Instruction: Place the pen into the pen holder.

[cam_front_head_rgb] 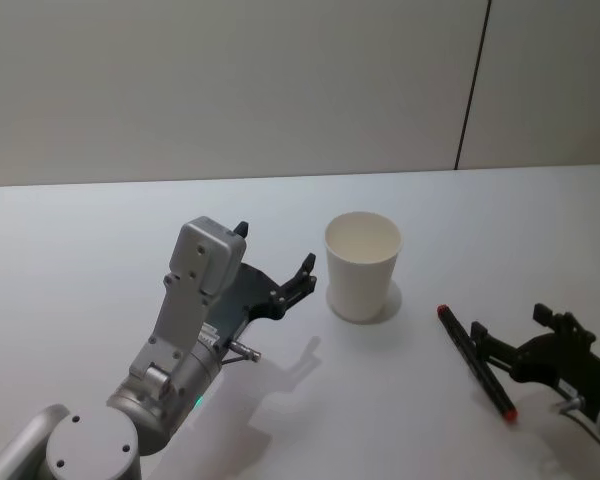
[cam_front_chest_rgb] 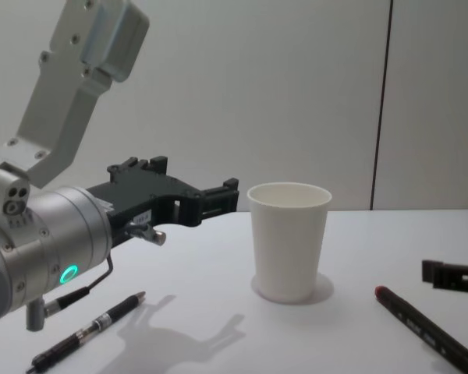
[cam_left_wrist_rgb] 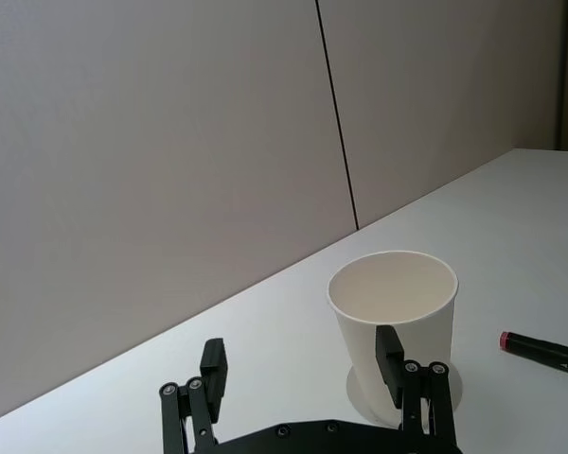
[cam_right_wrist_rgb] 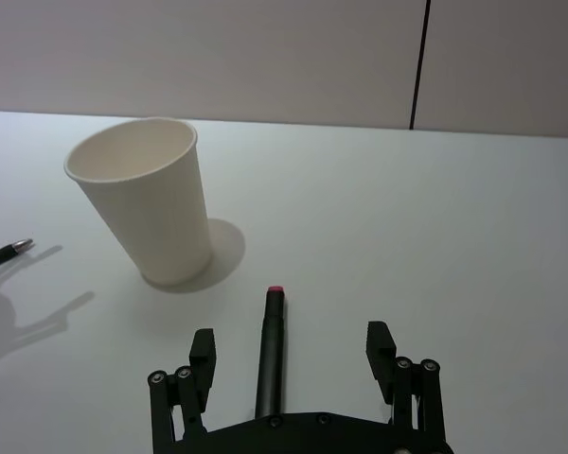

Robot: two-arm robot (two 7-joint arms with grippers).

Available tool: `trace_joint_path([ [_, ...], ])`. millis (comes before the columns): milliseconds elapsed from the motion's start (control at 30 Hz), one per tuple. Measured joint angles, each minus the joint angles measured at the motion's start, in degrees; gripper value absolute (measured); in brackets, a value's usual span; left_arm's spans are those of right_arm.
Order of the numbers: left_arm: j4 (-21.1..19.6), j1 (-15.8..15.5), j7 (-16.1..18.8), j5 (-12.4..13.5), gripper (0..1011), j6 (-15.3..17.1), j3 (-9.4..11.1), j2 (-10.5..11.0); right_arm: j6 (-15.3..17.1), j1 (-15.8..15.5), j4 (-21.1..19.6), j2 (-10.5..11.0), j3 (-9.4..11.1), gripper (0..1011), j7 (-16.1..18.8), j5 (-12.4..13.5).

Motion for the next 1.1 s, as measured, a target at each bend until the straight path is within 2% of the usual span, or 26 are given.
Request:
trace_joint_path([
  [467,0.00,0.00,0.00,0.00,1000,0.00,0.00,0.00,4.51,1.61,1.49,-2.65,-1.65,1002,-2.28,-1.13],
  [767,0.00,0.00,0.00,0.00,1000,0.00,0.00,0.00,6.79,3.62,3.13,-5.95,-3.41,1002,-5.94,-3.80],
  [1100,0.00,0.00,0.00,0.00,1000,0.00,0.00,0.00,7.62,6.19,5.72,-9.16,-5.03,1002,-7.86,-6.62],
])
